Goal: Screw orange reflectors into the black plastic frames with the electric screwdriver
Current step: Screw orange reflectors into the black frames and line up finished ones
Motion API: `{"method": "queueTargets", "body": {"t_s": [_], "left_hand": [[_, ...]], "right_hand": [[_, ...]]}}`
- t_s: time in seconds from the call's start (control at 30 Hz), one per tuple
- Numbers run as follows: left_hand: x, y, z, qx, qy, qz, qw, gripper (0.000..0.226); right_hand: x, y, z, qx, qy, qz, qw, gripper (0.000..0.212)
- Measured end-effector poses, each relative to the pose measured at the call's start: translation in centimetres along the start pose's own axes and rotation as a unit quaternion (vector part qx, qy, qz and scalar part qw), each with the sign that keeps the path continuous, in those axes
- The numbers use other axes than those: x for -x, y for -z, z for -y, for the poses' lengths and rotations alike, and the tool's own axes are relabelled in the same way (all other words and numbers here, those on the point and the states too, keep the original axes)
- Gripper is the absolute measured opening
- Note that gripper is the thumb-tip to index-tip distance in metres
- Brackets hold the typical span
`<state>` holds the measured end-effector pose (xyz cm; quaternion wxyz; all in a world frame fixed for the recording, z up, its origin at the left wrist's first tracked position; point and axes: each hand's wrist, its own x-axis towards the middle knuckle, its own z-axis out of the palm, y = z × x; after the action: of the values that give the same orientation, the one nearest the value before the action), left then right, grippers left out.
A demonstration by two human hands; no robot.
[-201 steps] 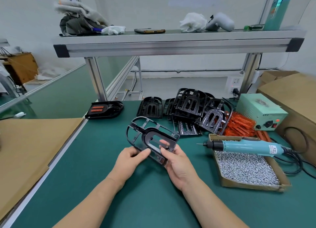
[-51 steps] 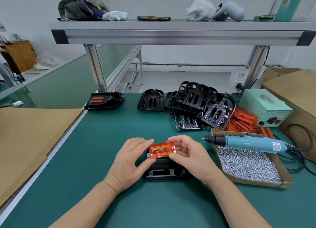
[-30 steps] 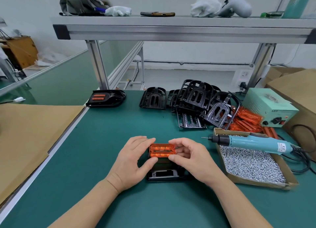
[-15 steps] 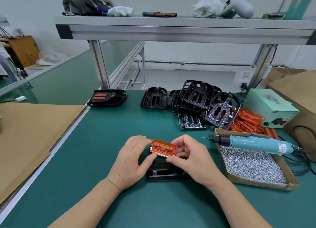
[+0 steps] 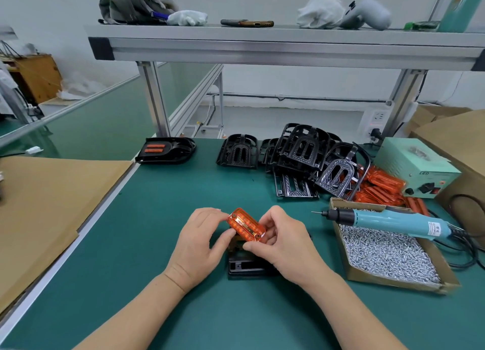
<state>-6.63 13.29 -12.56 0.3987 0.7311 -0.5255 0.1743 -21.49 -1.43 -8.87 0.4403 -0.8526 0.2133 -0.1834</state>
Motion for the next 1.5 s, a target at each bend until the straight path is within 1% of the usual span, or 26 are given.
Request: {"method": "queueTargets", "body": {"t_s": [0.17, 0.27, 0.43, 0.67, 0.73, 0.87, 0.97, 1.1, 1.23, 1.33, 1.5], "left_hand": [[-0.1, 0.3, -0.4, 0.017, 0.022, 0.025, 0.999, 0.051], [-0.1, 0.6, -0.5, 0.031, 0.035, 0.041, 0.998, 0.058], [-0.1, 0.7, -0.5, 0.042, 0.062, 0.043, 0.996, 0.059], [-0.2, 0.7, -0.6, 0.035, 0.089, 0.031, 0.995, 0.051], [-0.2, 0.7, -0.6, 0.037, 0.093, 0.025, 0.995, 0.046], [-0.2, 0.8, -0.7, 0.045, 0.091, 0.022, 0.995, 0.030], [-0.1, 0.7, -0.6, 0.037, 0.062, 0.035, 0.997, 0.024], [-0.2, 0.7, -0.6, 0.045, 0.069, 0.028, 0.996, 0.026], [-0.3, 0.6, -0.4, 0.046, 0.075, 0.037, 0.995, 0.021], [-0.2, 0.7, -0.4, 0.044, 0.083, 0.047, 0.994, 0.019], [-0.4, 0.9, -0.7, 0.051, 0.099, 0.062, 0.992, 0.028]], "right_hand": [[-0.3, -1.4, 0.8, -0.006, -0.022, -0.044, 0.999, 0.046], [-0.3, -2.3, 1.2, 0.007, -0.038, -0.057, 0.998, 0.046], [-0.4, -3.4, 1.8, 0.029, -0.037, -0.075, 0.996, 0.044], [-0.1, -3.4, 1.6, 0.034, -0.049, -0.074, 0.995, 0.049], [-0.2, -3.0, 1.6, 0.041, -0.044, -0.069, 0.996, 0.046], [-0.8, -0.4, 1.1, 0.057, -0.017, -0.042, 0.997, 0.030], [-1.3, 2.5, 0.5, 0.030, -0.015, 0.001, 0.999, 0.030], [-0.9, 4.4, -0.2, 0.027, -0.013, 0.036, 0.999, 0.032], [-0.5, 4.0, -0.8, 0.109, 0.023, 0.058, 0.992, 0.031], [-0.7, 3.6, -0.8, 0.122, 0.027, 0.067, 0.990, 0.029], [-1.0, 2.6, -0.5, 0.133, 0.020, 0.076, 0.988, 0.033]]}}
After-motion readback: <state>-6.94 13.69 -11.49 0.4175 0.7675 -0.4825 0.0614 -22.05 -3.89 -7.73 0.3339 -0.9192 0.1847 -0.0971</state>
